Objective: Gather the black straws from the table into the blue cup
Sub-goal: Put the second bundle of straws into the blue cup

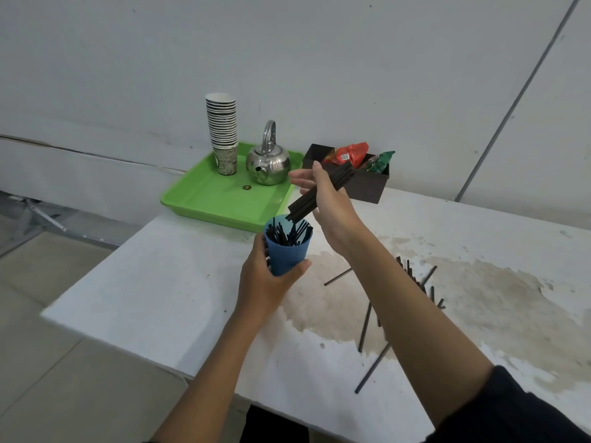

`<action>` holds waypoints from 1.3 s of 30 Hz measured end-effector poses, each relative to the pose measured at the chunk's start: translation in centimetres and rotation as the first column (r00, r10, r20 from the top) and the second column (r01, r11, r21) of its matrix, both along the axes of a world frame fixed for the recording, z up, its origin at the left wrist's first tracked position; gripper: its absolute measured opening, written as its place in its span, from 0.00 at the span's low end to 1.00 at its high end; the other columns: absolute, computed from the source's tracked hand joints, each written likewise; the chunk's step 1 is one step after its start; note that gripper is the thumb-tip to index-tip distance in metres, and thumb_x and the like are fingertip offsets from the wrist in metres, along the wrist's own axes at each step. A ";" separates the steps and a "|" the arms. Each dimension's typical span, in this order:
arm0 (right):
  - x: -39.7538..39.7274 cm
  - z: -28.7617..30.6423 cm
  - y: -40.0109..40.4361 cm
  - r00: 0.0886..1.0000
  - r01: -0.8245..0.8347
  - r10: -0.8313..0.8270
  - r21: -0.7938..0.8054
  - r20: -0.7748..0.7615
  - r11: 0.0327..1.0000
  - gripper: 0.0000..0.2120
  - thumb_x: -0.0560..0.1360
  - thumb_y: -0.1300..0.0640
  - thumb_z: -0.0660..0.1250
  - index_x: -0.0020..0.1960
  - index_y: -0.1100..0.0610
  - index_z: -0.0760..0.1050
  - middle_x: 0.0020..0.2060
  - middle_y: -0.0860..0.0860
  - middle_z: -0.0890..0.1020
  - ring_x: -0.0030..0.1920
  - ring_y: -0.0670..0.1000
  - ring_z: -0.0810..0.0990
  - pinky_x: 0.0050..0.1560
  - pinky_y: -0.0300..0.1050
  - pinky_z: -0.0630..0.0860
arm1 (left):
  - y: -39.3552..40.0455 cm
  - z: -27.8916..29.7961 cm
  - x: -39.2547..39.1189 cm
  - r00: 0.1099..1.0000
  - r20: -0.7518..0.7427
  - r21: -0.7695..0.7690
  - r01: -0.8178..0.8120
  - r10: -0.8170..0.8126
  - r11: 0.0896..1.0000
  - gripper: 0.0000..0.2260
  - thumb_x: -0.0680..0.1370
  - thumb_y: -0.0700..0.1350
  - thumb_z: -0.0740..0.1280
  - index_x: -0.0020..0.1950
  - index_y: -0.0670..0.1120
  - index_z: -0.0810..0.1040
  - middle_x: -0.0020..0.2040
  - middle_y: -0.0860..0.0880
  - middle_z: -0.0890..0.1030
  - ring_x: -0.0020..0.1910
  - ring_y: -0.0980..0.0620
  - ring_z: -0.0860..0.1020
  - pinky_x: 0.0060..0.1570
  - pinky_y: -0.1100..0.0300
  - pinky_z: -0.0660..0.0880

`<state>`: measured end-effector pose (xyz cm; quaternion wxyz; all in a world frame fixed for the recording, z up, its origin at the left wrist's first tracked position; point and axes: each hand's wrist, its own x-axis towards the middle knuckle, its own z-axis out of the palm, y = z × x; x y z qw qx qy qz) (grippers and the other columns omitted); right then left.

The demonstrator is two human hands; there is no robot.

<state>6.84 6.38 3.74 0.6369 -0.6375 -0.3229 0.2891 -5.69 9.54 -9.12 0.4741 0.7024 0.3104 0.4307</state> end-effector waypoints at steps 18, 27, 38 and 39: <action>0.5 -0.7 -0.6 0.989 -0.079 0.101 -0.199 0.105 0.977 0.19 0.83 0.48 0.58 0.46 0.51 0.86 0.60 0.45 0.76 0.60 0.46 0.68 0.59 0.44 0.58 | 0.0 -0.1 -0.1 0.999 -0.039 0.018 -0.007 0.008 1.000 0.34 0.64 0.66 0.77 0.66 0.62 0.68 0.58 0.66 0.79 0.54 0.63 0.81 0.46 0.55 0.84; 0.1 -2.3 -0.3 0.954 -0.162 0.236 -0.343 0.187 0.925 0.27 0.76 0.42 0.69 0.71 0.49 0.71 0.62 0.47 0.76 0.61 0.47 0.74 0.50 0.37 0.68 | 0.2 -0.1 -0.2 0.998 -0.056 0.009 -0.020 0.020 1.000 0.32 0.64 0.65 0.78 0.64 0.66 0.67 0.55 0.68 0.79 0.52 0.64 0.81 0.44 0.59 0.83; 0.7 -3.5 -1.9 0.973 -0.134 0.165 -0.192 0.160 0.972 0.64 0.53 0.32 0.81 0.80 0.46 0.53 0.76 0.49 0.64 0.74 0.48 0.65 0.64 0.44 0.66 | 0.1 0.0 -0.2 0.997 -0.074 0.016 -0.016 0.018 1.000 0.34 0.63 0.68 0.75 0.64 0.63 0.68 0.55 0.63 0.80 0.51 0.58 0.82 0.39 0.67 0.79; 0.7 -3.5 -2.1 0.975 -0.124 0.150 -0.163 0.162 0.979 0.64 0.53 0.31 0.80 0.80 0.46 0.53 0.76 0.48 0.65 0.74 0.48 0.65 0.64 0.45 0.66 | 0.1 0.0 -0.1 0.997 -0.073 0.014 -0.017 0.018 1.000 0.34 0.63 0.68 0.75 0.64 0.63 0.68 0.55 0.63 0.81 0.51 0.58 0.82 0.39 0.67 0.79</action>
